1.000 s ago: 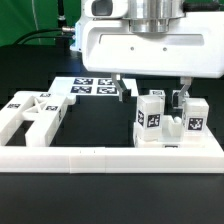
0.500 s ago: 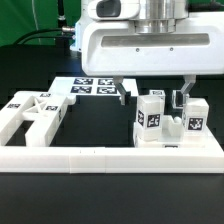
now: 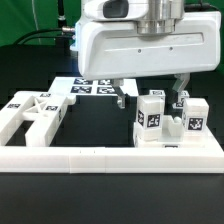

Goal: Assemble chair

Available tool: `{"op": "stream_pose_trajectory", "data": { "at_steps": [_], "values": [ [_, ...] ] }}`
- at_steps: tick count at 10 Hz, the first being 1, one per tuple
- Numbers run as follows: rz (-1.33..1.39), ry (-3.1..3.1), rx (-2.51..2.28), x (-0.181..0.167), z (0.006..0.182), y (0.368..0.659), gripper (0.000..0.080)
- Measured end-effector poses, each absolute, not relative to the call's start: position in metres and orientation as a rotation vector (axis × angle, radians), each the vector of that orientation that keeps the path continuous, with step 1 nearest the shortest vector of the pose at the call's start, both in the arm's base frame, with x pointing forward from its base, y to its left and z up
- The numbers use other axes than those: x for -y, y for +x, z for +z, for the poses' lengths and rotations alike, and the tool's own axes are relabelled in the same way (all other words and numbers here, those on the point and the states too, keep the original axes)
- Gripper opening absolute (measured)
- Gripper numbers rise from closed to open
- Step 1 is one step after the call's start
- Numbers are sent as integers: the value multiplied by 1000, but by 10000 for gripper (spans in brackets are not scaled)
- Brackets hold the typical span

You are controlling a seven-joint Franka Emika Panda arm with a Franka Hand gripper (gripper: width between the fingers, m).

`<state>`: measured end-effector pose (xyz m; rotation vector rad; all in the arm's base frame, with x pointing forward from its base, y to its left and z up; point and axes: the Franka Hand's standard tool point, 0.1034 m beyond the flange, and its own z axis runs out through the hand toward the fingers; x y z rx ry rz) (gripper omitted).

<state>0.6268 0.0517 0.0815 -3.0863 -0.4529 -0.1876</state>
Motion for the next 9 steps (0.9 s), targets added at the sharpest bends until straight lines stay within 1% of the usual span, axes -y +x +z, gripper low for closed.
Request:
{"op": "stream_pose_trajectory", "data": {
  "at_steps": [1,2,3,4,5,9],
  "values": [
    [-187,-3089,425,-52,81,627,552],
    [-187,-3089,419,-52,81,627,355],
    [-187,-3093,380,-52,81,627,285],
    [-187,-3093,372,-52,81,627,285],
    [-186,-3100,243,-53,81,626,285],
    [-210,-3030,-548,-55,80,625,285]
  ]
}}
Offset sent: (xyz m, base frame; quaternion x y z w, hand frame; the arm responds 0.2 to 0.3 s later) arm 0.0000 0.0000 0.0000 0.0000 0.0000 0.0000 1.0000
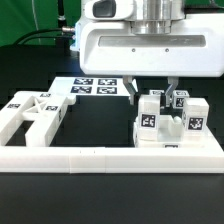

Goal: Assemble chair

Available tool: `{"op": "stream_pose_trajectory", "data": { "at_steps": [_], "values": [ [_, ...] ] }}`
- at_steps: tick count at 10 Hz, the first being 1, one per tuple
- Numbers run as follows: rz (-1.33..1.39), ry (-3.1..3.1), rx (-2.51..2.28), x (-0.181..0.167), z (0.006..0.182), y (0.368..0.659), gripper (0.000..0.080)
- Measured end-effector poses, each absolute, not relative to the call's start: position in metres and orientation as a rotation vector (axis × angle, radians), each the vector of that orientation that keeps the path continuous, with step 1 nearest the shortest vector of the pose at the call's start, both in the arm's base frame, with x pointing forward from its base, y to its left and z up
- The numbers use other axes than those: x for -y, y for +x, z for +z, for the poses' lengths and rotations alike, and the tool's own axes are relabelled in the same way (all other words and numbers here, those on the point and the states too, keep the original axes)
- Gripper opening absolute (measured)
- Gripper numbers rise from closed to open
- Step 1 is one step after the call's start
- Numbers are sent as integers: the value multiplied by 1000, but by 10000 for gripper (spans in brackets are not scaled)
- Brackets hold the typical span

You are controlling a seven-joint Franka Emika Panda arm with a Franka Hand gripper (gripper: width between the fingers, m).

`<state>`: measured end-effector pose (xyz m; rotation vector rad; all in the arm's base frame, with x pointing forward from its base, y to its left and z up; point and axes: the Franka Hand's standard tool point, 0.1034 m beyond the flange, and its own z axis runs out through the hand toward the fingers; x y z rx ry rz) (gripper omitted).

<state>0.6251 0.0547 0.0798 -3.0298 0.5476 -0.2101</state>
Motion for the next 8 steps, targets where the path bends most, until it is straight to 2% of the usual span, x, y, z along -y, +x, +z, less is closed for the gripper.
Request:
{"op": "stream_pose_trajectory", "data": {
  "at_steps": [5,6,7,8],
  "values": [
    [-185,-2739,-1351,-58,81,624,285],
    [-183,-2719,-1386,-58,80,624,285],
    [-175,-2668,-1467,-58,80,624,334],
    [-173,-2669,-1463,-59,79,624,334]
  ]
}}
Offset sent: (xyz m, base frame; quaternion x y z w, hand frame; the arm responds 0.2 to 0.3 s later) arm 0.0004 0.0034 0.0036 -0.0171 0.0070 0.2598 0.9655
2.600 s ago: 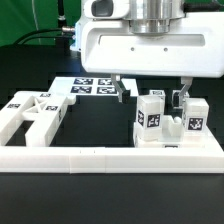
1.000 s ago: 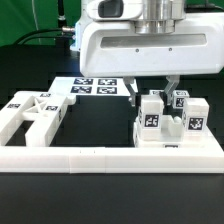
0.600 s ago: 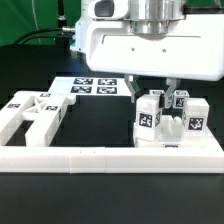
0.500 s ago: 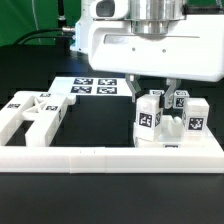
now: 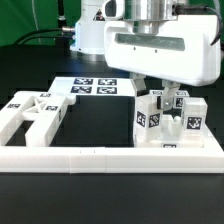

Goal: Assemble chair

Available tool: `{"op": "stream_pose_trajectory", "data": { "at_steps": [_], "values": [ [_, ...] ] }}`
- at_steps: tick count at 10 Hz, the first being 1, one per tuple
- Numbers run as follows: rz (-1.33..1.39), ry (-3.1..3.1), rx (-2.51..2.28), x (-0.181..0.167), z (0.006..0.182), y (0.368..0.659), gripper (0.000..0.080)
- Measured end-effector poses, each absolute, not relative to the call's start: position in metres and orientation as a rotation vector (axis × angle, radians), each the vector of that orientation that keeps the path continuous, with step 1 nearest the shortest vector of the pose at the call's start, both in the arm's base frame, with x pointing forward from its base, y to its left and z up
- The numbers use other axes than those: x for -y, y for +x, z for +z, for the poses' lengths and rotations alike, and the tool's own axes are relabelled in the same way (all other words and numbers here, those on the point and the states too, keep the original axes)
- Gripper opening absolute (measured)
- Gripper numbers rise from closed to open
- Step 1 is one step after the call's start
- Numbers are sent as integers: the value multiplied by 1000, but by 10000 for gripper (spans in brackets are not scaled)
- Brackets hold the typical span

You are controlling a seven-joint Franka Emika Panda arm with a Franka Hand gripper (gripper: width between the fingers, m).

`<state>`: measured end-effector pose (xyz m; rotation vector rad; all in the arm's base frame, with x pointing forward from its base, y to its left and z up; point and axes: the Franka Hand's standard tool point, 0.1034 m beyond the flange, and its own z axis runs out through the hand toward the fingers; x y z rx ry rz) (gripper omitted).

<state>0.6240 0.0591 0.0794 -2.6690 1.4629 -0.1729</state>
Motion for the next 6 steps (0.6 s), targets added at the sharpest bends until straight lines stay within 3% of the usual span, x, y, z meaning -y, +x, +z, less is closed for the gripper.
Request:
{"op": "stream_pose_trajectory", "data": {
  "at_steps": [1,2,6],
  "values": [
    [-174,-2707,-1398,-59,80,624,507],
    [-176,-2729,-1356,-58,81,626,622],
    [-203,-2937,-888,-54,81,628,648]
  ]
}}
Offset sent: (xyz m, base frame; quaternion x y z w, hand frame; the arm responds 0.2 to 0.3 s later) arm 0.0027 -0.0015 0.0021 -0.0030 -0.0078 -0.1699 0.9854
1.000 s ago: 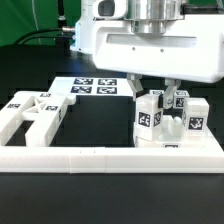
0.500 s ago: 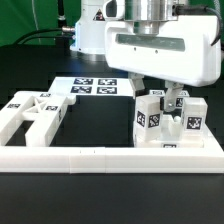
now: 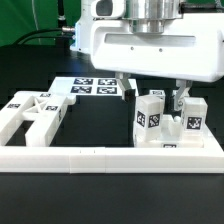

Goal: Assemble chair

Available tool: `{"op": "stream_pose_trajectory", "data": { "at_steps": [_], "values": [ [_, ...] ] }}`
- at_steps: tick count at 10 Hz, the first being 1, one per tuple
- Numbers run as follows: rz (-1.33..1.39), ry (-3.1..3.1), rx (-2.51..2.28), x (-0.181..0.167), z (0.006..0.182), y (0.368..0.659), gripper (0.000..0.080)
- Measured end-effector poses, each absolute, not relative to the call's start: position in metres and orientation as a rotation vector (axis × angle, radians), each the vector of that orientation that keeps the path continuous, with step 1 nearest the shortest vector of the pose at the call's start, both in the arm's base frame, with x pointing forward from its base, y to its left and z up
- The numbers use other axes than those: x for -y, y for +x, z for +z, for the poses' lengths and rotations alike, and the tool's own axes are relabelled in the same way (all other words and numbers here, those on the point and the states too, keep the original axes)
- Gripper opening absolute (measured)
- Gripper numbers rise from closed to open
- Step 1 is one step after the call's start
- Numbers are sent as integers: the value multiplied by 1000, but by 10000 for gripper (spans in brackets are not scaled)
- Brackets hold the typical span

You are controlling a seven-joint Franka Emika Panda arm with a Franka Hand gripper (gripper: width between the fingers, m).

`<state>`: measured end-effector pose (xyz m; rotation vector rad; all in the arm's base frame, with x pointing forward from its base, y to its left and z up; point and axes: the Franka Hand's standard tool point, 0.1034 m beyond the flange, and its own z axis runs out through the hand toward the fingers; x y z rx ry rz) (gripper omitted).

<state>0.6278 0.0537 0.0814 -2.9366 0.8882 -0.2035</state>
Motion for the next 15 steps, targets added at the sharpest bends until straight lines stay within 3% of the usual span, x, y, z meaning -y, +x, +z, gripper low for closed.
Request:
{"op": "stream_pose_trajectory", "data": {
  "at_steps": [12,14,15],
  "values": [
    [-245,-3116,196,-50,79,628,626],
    [-244,-3115,164,-50,79,628,281],
    [-244,-3115,138,-49,79,628,281]
  ]
}}
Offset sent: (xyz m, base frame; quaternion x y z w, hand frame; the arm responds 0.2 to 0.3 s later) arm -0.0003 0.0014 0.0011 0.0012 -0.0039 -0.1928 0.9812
